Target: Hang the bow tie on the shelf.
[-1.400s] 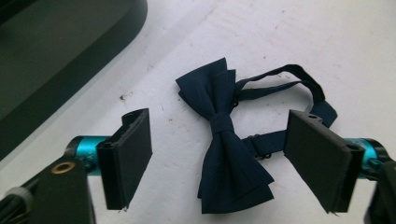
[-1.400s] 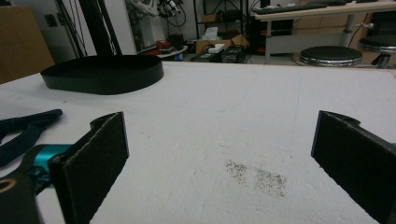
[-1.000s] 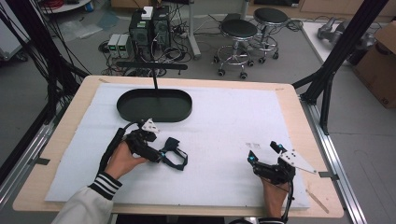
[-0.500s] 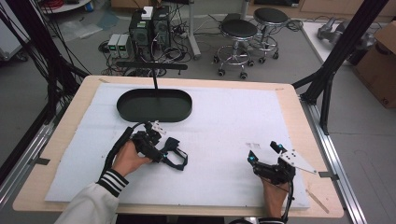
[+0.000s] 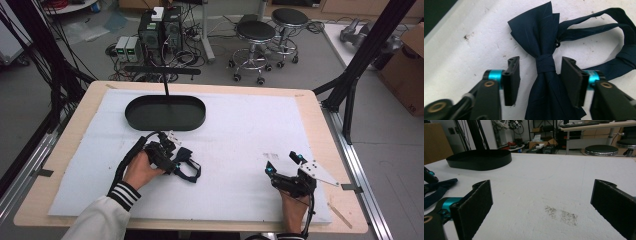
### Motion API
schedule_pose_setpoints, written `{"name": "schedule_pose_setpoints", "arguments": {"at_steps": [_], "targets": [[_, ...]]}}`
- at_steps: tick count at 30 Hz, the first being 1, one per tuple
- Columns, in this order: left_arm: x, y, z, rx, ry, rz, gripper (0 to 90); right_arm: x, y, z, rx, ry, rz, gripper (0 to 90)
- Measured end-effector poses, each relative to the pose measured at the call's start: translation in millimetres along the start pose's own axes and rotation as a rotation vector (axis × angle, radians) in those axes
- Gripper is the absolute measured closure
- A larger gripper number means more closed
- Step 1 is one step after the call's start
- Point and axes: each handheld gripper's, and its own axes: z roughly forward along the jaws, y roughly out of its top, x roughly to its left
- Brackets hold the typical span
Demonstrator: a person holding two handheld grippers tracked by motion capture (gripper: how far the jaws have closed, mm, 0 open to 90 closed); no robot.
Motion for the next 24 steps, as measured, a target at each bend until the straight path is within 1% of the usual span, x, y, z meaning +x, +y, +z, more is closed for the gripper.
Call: {"name": "schedule_pose_setpoints", "arguments": {"at_steps": [1,2,7,8,10,12,14,15,17,19,22,23,24], "targets": [[-0.6,0.1,0.3,-0.005,0.002,-0.001,55.1,0.3,0.0,-0.1,0.002,0.001,0.003,2.9],[-0.7,0.4,0.4,-0.005,0.003,0.000,58.8,0.4,0.0,-0.1,0.002,0.001,0.002,2.9],[-1.5,1.6,2.5,-0.005,0.008,-0.005,63.0,0.4,0.0,-0.1,0.001,0.001,0.003,2.9],[-1.9,1.9,2.7,-0.004,0.006,-0.007,66.3,0.6,-0.1,-0.1,0.001,0.000,0.004,2.9],[-2.6,2.1,2.8,-0.005,0.006,-0.015,67.9,0.4,0.0,-0.1,0.001,0.001,0.002,2.9],[-2.5,2.4,2.3,-0.001,0.004,-0.019,72.2,0.3,0.0,-0.2,0.002,0.001,0.003,2.9],[-2.9,2.4,2.3,-0.003,0.007,-0.027,73.0,0.5,-0.1,-0.1,0.001,0.001,0.003,2.9],[-2.8,2.4,2.1,-0.003,0.009,-0.023,73.2,0.4,0.0,-0.1,0.001,0.001,0.003,2.9],[-2.9,2.1,1.6,-0.019,0.021,-0.026,73.5,0.5,-0.1,-0.3,0.003,0.001,0.005,2.9],[-1.6,1.9,0.8,-0.031,0.014,-0.032,73.7,0.4,-0.1,-0.3,0.003,0.001,0.004,2.9],[-2.3,1.7,-1.7,-0.051,0.033,-0.017,73.9,0.4,-0.1,-0.2,0.002,0.002,0.003,2.9],[-2.8,1.5,-3.4,-0.062,0.035,-0.011,74.0,0.5,-0.1,-0.2,0.002,0.002,0.002,2.9],[-2.8,1.5,-3.4,-0.062,0.035,-0.011,74.0,0.6,0.0,-0.3,0.003,0.002,0.004,2.9]]}}
